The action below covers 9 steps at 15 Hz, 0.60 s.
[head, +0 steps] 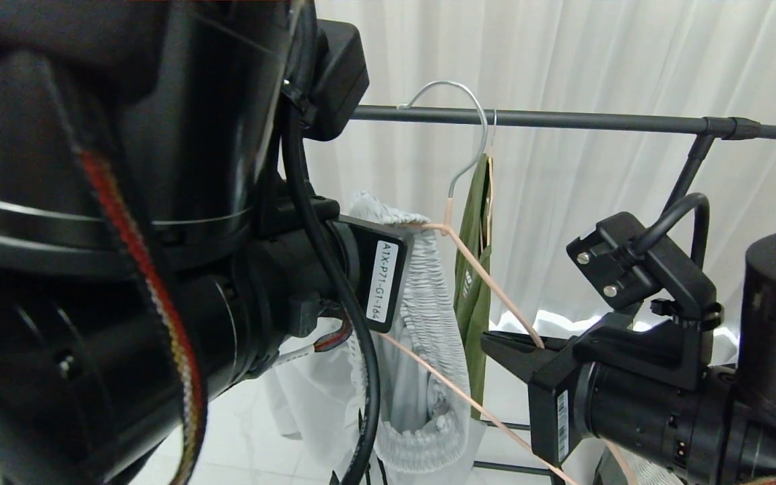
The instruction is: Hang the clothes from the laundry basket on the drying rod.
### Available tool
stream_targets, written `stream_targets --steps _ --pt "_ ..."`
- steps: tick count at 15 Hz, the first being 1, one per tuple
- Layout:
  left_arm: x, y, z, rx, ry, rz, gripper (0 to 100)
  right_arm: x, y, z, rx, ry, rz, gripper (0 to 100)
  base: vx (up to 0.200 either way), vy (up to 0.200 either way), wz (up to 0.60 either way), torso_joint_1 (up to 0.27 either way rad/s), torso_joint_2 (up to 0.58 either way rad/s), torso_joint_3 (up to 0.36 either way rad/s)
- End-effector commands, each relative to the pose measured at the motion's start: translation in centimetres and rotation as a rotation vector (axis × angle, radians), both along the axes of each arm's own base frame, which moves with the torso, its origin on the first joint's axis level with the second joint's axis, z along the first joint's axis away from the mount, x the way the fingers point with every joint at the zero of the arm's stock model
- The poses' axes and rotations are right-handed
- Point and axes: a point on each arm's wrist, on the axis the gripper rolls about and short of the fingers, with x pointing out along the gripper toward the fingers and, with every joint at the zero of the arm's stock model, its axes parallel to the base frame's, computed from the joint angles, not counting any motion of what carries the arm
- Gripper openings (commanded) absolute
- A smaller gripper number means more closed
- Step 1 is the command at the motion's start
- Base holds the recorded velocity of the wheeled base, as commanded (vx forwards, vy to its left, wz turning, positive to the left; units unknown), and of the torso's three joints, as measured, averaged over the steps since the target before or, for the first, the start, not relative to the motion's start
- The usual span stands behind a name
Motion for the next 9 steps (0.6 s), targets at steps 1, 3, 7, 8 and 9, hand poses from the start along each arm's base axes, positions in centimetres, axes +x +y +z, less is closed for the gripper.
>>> stream_targets --steps 1,3,7,8,9 --pt "-0.1 0.1 0.0 -0.002 0.000 0.001 0 0.0 -0.1 0.2 0.011 -0.010 -0.007 0 0.000 0.000 0.00 0.000 0.00 0.000" --pt "-0.1 0.1 -0.1 0.001 0.002 0.001 0 -0.1 -0.2 0.6 0.022 -0.037 -0.005 0 0.000 0.000 0.00 0.000 0.00 0.000" --pt "-0.4 0.0 -0.1 0.001 0.002 -0.012 100 0.0 -0.2 1.3 0.048 -0.092 -0.006 0 0.000 0.000 0.00 0.000 0.00 0.000" --pt "-0.4 0.0 -0.2 0.003 0.003 -0.013 100 0.0 -0.1 1.3 0.050 -0.101 -0.018 0 0.000 0.000 0.00 0.000 0.00 0.000" --pt "-0.4 0.0 -0.3 0.009 0.006 -0.013 100 0.1 -0.1 1.3 0.056 -0.106 -0.030 0 0.000 0.000 0.00 0.000 0.00 0.000"
